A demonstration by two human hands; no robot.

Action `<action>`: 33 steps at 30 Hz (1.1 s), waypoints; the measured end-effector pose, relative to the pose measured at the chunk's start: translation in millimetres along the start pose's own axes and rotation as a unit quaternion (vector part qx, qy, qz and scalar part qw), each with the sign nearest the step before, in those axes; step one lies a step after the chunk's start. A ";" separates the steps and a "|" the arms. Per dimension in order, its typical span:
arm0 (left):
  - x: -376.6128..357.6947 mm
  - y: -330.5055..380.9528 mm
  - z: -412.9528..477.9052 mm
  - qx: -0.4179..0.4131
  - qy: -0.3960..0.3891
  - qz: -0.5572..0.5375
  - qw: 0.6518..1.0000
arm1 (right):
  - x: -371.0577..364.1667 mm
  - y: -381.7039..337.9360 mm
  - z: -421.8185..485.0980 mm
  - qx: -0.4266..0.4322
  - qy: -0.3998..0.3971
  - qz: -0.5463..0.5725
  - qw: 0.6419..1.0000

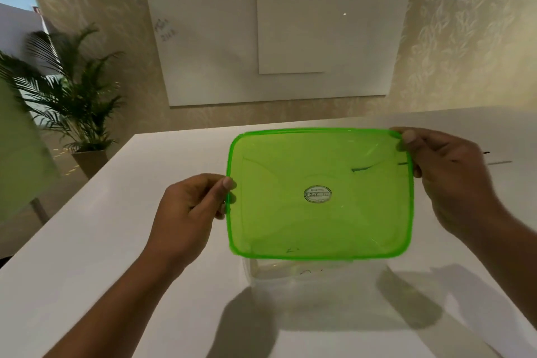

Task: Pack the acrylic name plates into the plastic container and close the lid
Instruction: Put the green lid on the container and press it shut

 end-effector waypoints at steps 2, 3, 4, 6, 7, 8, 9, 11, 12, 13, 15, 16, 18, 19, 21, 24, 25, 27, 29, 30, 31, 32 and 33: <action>-3.2 -7.3 -4.0 0.057 0.028 -0.051 0.997 | -0.5 9.1 -0.3 -0.051 0.010 0.016 0.999; -4.9 -11.5 -5.8 0.087 0.032 -0.057 0.994 | -0.9 15.2 0.0 -0.073 0.022 0.015 0.997; -6.9 -15.6 -7.8 0.117 0.030 -0.052 0.991 | -2.2 19.7 -0.6 -0.094 0.031 0.009 0.995; -10.6 -23.0 -11.9 0.166 0.024 -0.041 0.985 | -4.9 30.3 -3.4 -0.144 0.033 -0.020 0.989; -12.1 -26.3 -13.4 0.184 0.021 -0.035 0.982 | -5.5 37.2 -5.0 -0.173 0.026 -0.027 0.984; -13.3 -29.5 -14.6 0.198 0.018 -0.029 0.980 | -6.5 43.4 -6.7 -0.203 0.016 -0.026 0.979; -14.2 -32.6 -15.5 0.208 0.016 -0.020 0.978 | -7.7 50.3 -8.1 -0.228 -0.001 -0.021 0.973; -14.9 -38.7 -15.6 0.218 0.015 -0.001 0.976 | -12.7 62.6 -10.4 -0.262 -0.033 -0.010 0.964; -15.0 -41.2 -15.0 0.220 0.015 0.009 0.975 | -15.5 68.5 -11.3 -0.275 -0.048 -0.006 0.960; -14.9 -43.4 -14.1 0.221 0.016 0.020 0.975 | -18.2 75.2 -11.8 -0.287 -0.063 -0.006 0.956; -14.8 -47.3 -11.9 0.220 0.015 0.050 0.974 | -21.7 87.9 -11.4 -0.297 -0.092 -0.038 0.950; -14.8 -49.4 -10.8 0.219 0.013 0.067 0.973 | -23.1 93.5 -11.0 -0.294 -0.105 -0.064 0.948; -14.7 -54.0 -8.3 0.222 0.013 0.092 0.971 | -26.2 103.1 -10.3 -0.289 -0.123 -0.102 0.944; -14.8 -56.5 -6.9 0.225 0.013 0.102 0.969 | -28.3 107.3 -10.4 -0.288 -0.130 -0.109 0.942; -16.5 -61.4 -5.1 0.233 0.011 0.119 0.965 | -33.0 114.2 -10.9 -0.278 -0.140 -0.120 0.943; -20.1 -66.4 -5.0 0.235 0.011 0.150 0.960 | -38.2 123.0 -10.4 -0.253 -0.146 -0.155 0.944; -20.7 -67.3 -5.2 0.234 0.011 0.159 0.959 | -39.2 125.8 -10.1 -0.248 -0.150 -0.164 0.943; -21.0 -67.7 -4.9 0.230 0.014 0.168 0.958 | -40.5 130.1 -8.9 -0.238 -0.158 -0.183 0.941; -20.4 -67.3 -4.8 0.225 0.018 0.182 0.957 | -41.9 133.2 -7.3 -0.229 -0.167 -0.200 0.938; -20.3 -67.2 -5.3 0.221 0.018 0.190 0.956 | -42.2 134.0 -6.4 -0.225 -0.171 -0.208 0.936; -20.4 -67.4 -6.0 0.218 0.019 0.193 0.956 | -42.4 134.4 -5.5 -0.222 -0.174 -0.217 0.935; -20.6 -68.0 -7.1 0.216 0.020 0.195 0.957 | -42.4 134.4 -4.8 -0.220 -0.176 -0.224 0.933; -20.7 -68.6 -8.2 0.215 0.021 0.195 0.957 | -42.2 134.2 -4.3 -0.218 -0.178 -0.230 0.932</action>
Point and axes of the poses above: each hand's wrist, its own z-axis towards the middle knuckle, its own x-axis out of the back of the hand, y = z × x, the point moved 1 cm from there along z, towards the middle knuckle, and after that the axes turned 12 degrees about -z, right-handed, at the moved point
